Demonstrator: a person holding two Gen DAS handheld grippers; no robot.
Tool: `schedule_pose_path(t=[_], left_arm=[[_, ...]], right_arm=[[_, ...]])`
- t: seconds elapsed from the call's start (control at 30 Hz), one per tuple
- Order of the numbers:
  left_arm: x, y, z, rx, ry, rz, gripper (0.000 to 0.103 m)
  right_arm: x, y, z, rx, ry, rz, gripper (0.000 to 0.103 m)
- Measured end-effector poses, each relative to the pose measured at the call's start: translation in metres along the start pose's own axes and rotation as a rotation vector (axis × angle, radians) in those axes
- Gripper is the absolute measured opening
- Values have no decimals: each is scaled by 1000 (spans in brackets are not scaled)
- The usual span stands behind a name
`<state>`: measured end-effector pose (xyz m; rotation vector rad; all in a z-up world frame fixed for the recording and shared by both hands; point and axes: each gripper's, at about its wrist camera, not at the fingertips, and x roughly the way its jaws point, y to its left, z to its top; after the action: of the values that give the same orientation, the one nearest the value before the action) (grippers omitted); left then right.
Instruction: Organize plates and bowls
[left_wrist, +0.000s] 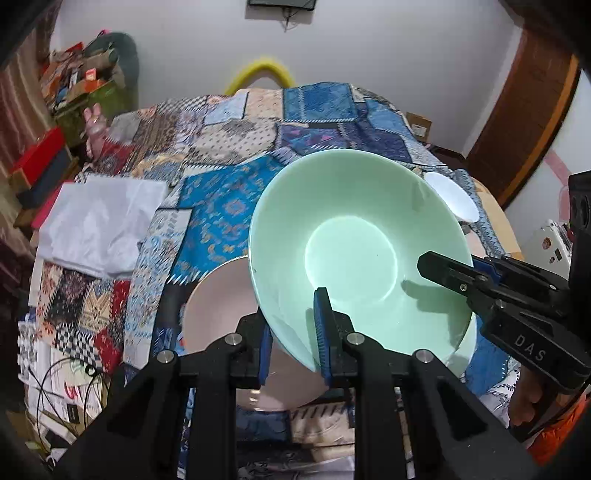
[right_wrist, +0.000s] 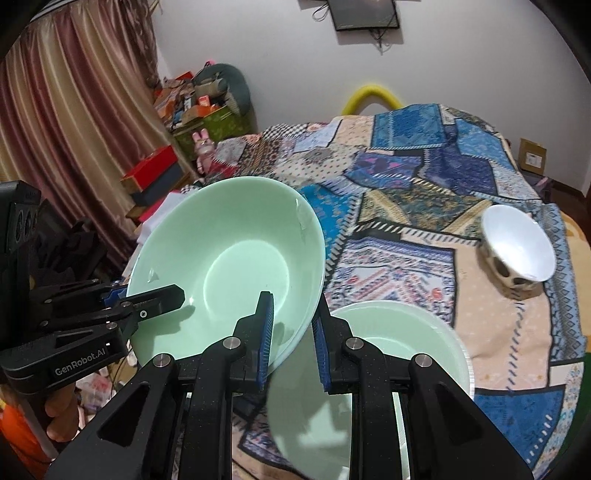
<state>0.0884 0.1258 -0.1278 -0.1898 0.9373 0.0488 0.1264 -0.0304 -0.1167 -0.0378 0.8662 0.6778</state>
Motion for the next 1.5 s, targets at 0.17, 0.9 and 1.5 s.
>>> schedule_pose_path(t=[0.17, 0.9, 1.5], left_arm=[[7, 22, -10, -36, 19, 11, 20], [55, 69, -41, -118, 133, 0, 20], [64, 67, -44, -87, 138, 48, 19]], right_arm=[[18, 16, -3, -22, 37, 23, 19], [78, 32, -29, -19, 196, 56, 19], [77, 31, -31, -34, 213, 52, 24]])
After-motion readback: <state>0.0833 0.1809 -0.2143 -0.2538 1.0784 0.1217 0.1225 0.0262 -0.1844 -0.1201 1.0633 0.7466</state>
